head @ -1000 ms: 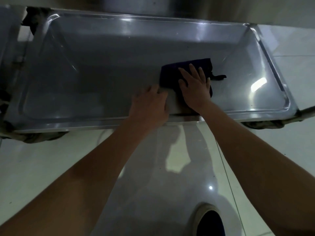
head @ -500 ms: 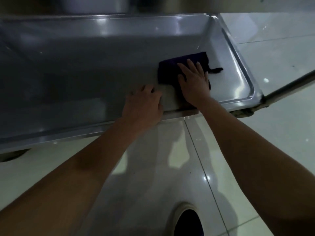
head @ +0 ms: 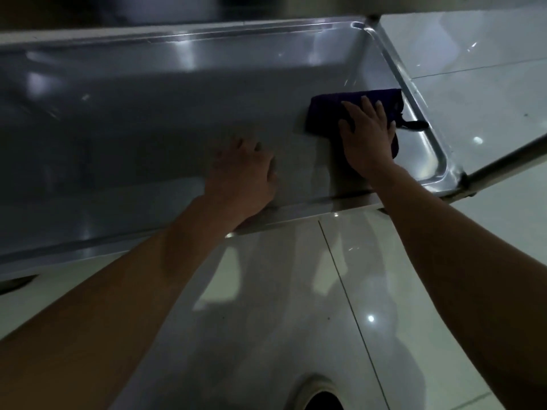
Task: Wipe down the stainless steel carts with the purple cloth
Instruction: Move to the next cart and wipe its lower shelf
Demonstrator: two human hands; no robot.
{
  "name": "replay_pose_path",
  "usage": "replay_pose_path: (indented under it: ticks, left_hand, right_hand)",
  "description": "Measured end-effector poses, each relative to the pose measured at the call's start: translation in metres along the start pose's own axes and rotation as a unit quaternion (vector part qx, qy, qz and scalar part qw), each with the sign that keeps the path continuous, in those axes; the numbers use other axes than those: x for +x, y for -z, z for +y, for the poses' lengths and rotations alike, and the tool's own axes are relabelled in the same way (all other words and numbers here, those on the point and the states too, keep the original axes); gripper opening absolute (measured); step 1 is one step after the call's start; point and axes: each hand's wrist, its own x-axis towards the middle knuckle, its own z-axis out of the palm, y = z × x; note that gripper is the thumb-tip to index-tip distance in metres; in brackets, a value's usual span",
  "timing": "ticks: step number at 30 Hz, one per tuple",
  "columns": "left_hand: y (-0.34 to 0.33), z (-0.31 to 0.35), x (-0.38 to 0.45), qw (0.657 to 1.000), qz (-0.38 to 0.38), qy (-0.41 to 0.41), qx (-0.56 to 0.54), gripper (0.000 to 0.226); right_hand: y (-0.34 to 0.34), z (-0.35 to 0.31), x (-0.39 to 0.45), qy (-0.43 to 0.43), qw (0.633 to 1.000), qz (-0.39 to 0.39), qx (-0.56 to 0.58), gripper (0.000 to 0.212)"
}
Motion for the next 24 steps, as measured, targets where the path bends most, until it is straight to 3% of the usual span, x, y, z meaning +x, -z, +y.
replay_pose_path:
  ticks: [8, 13, 20, 24]
  left_hand:
    - [0.011, -0.042, -0.004, 0.998, 0.013, 0.055, 0.013, 0.036]
    - [0.01, -0.056, -0.014, 0.999, 0.016, 0.015, -0.033, 0.034]
    - [0.002, -0.069, -0.034, 0.999, 0.034, 0.015, -0.033, 0.034]
    - [0.003, -0.067, -0.037, 0.999, 0.028, 0.007, -0.015, 0.038]
  right_hand:
    - [-0.023, -0.054, 0.036, 0.009, 1.0, -0.001, 0.006, 0.049]
    - [-0.032, -0.101, 0.057, 0.023, 0.998, -0.054, 0.007, 0.053]
    - [-0.053, -0.153, 0.059, 0.115, 0.986, -0.123, -0.008, 0.056]
    - [-0.061, -0.153, 0.041, 0.156, 0.982, -0.108, 0.005, 0.055]
